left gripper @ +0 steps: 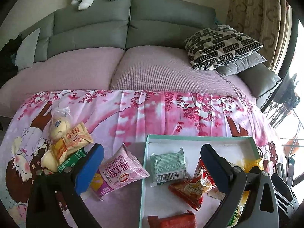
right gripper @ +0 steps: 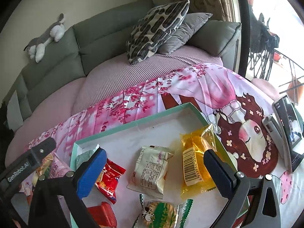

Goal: Organize snacks
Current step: 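Withdraw both grippers from the tray back toward the snack pile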

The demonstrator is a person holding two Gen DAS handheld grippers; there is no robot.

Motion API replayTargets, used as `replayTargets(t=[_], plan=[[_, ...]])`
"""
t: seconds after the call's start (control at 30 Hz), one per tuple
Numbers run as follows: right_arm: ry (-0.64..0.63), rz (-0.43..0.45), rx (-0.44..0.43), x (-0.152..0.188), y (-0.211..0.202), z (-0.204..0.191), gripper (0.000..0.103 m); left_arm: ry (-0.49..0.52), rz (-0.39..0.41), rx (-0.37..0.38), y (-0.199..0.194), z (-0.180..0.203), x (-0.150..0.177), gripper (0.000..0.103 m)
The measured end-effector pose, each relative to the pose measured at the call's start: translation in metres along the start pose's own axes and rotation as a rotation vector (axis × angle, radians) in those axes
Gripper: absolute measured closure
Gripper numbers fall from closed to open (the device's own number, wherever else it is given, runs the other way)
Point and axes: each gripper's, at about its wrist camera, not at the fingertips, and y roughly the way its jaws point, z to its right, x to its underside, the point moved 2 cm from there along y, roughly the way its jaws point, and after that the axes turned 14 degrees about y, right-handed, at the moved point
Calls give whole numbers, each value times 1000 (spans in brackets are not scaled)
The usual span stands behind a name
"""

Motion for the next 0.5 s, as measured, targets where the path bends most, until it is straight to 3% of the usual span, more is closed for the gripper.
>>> replayTargets(t=[0.23, 0.5], plan=[[-3, -29, 9, 4, 5, -5, 0, -64, -64, -40, -1, -20, 11, 1], [-45, -72, -49, 21, 6, -37, 0, -172, -126, -211, -7, -76, 43, 1]])
